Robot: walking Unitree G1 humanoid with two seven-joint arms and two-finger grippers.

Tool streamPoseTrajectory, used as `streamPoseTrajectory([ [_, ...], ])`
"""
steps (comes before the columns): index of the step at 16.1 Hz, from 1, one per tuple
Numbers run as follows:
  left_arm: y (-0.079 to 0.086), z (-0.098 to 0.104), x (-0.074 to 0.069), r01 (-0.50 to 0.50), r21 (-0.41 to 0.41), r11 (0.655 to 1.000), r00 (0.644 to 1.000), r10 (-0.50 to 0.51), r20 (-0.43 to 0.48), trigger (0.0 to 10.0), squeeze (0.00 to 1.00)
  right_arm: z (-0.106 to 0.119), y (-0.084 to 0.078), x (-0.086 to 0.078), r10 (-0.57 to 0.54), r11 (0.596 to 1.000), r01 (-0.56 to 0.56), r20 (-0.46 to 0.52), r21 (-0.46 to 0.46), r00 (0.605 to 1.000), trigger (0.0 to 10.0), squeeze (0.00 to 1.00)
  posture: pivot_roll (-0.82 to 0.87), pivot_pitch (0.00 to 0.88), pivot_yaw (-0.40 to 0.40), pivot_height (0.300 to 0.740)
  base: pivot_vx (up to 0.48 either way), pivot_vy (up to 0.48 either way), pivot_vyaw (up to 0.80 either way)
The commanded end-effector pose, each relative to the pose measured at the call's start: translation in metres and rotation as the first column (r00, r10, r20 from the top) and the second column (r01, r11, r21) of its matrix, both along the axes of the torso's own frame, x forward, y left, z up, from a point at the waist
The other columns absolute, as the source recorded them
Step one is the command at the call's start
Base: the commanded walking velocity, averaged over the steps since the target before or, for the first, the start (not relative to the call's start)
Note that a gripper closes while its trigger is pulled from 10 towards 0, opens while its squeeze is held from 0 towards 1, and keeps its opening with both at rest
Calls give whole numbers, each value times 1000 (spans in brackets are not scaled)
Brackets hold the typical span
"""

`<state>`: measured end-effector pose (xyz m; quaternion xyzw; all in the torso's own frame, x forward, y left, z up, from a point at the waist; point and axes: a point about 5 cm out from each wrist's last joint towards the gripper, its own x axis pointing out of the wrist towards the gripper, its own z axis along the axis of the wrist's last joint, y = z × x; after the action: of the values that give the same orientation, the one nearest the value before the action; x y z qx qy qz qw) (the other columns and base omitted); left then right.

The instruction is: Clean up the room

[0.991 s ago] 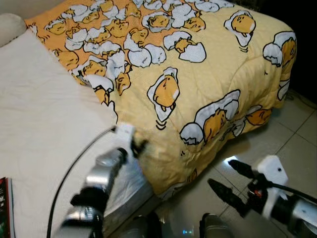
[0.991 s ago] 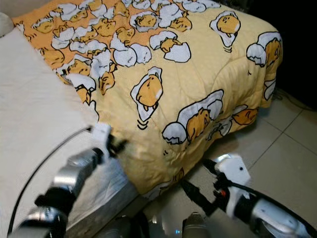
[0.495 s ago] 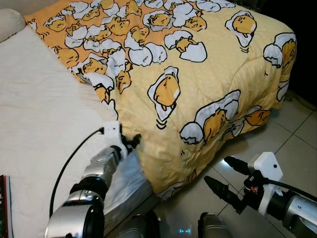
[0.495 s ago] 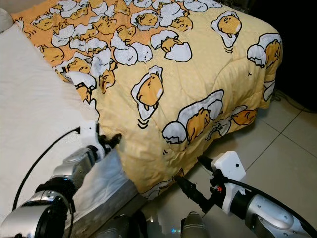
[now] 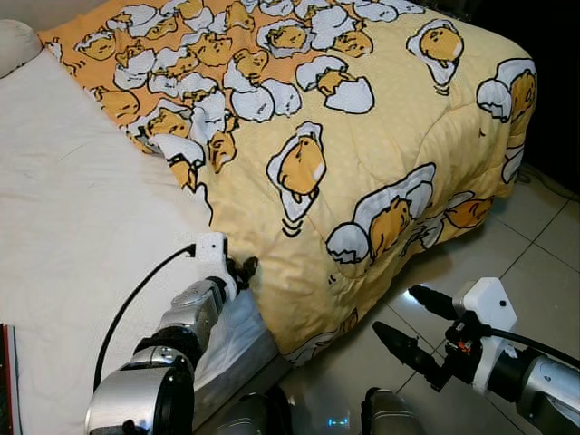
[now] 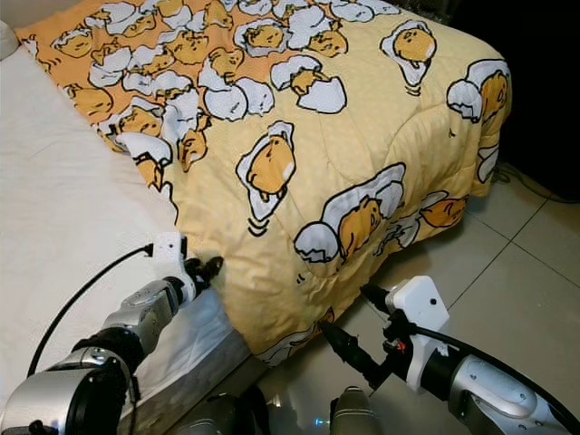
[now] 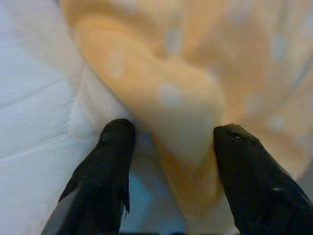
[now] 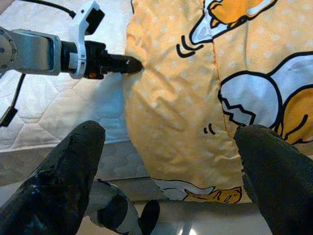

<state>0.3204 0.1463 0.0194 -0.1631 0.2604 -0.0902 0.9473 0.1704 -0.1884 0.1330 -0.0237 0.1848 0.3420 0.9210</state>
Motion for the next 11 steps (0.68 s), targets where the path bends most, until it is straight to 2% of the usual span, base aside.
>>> streamPoseTrajectory([
  [1,-6,-5,-5,24,-73,997,1000,-25,-12,0,0,-2,3,-4,26,1000,-25,-19,16,999,10000,0,-312,183,152,740,0,0,0],
  [6,-20,-3,-5,82,-114,990,997,-83,1,0,0,-1,5,-1,45,999,-44,-14,19,999,10000,0,-314,177,149,740,0,0,0],
  [11,-14,-4,-5,54,-129,990,998,-55,-6,0,0,2,6,2,46,998,-47,18,35,999,10000,0,-313,160,144,740,0,0,0],
])
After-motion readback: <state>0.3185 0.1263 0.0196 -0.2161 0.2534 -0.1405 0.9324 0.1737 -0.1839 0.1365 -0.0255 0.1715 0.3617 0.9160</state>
